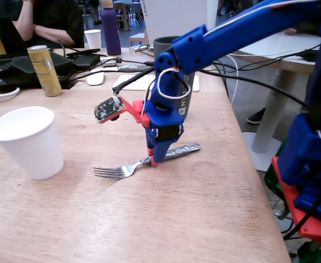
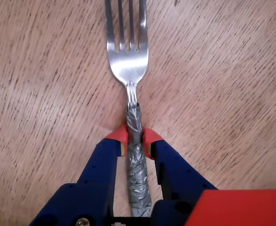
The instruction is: Grab the fork and place it in gray glass
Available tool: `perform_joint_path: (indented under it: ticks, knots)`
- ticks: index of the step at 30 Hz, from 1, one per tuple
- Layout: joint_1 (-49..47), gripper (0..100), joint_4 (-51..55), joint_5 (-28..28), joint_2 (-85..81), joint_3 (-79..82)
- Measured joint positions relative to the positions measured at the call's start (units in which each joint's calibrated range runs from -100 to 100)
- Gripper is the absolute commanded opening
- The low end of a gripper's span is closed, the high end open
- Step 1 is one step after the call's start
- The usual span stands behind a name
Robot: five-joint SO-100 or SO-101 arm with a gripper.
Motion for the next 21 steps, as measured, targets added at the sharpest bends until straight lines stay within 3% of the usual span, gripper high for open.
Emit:
perform_joint_path:
  ticks: [3, 9, 18, 21]
  knots:
    - [0.19, 0, 1.49, -0.24, -5.62, 1.62]
    - [0.19, 0, 17.47, -0.24, -26.29, 2.71]
    - [0.09, 0, 17.64, -0.29, -54.47, 2.80]
    - [1.88, 0, 12.09, -0.54, -58.37, 2.80]
